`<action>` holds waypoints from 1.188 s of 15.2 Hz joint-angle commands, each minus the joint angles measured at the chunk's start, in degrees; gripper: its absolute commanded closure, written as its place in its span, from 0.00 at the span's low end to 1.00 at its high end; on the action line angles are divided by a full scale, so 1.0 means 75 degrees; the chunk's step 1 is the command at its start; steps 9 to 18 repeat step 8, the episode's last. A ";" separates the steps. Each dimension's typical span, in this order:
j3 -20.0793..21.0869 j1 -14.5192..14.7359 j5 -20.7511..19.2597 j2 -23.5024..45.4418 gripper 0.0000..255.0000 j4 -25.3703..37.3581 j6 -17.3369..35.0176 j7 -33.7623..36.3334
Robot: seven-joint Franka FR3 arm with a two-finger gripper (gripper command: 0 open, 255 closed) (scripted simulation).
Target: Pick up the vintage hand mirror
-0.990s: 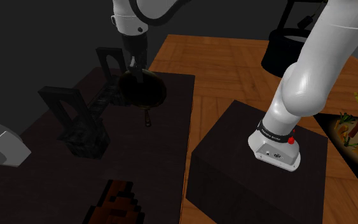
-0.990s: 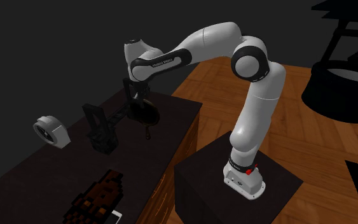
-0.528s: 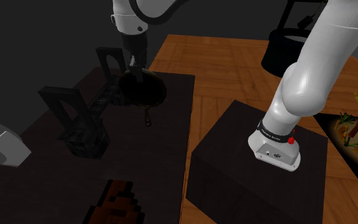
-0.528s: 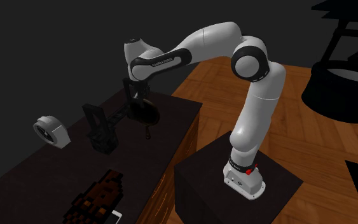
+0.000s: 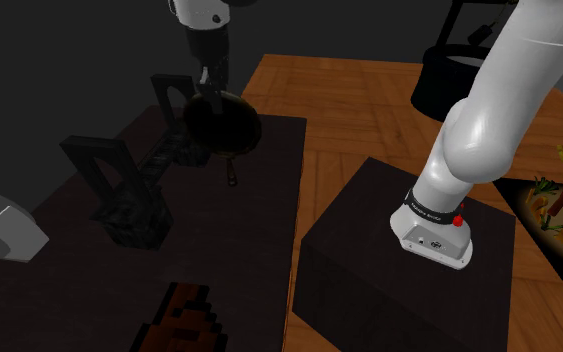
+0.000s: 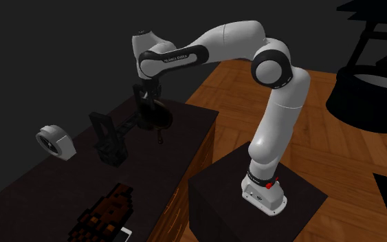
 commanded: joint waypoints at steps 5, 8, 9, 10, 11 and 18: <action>0.0002 0.0002 0.0024 -0.0041 1.00 0.0568 -0.0603 -0.0039; 0.0002 0.0002 0.0025 -0.0040 1.00 0.0689 -0.0721 -0.0045; 0.0002 0.0002 0.0025 -0.0040 1.00 0.0689 -0.0721 -0.0045; 0.0002 0.0002 0.0025 -0.0040 1.00 0.0689 -0.0721 -0.0045; 0.0002 0.0002 0.0025 -0.0040 1.00 0.0689 -0.0721 -0.0045; 0.0002 0.0002 0.0025 -0.0040 1.00 0.0689 -0.0721 -0.0045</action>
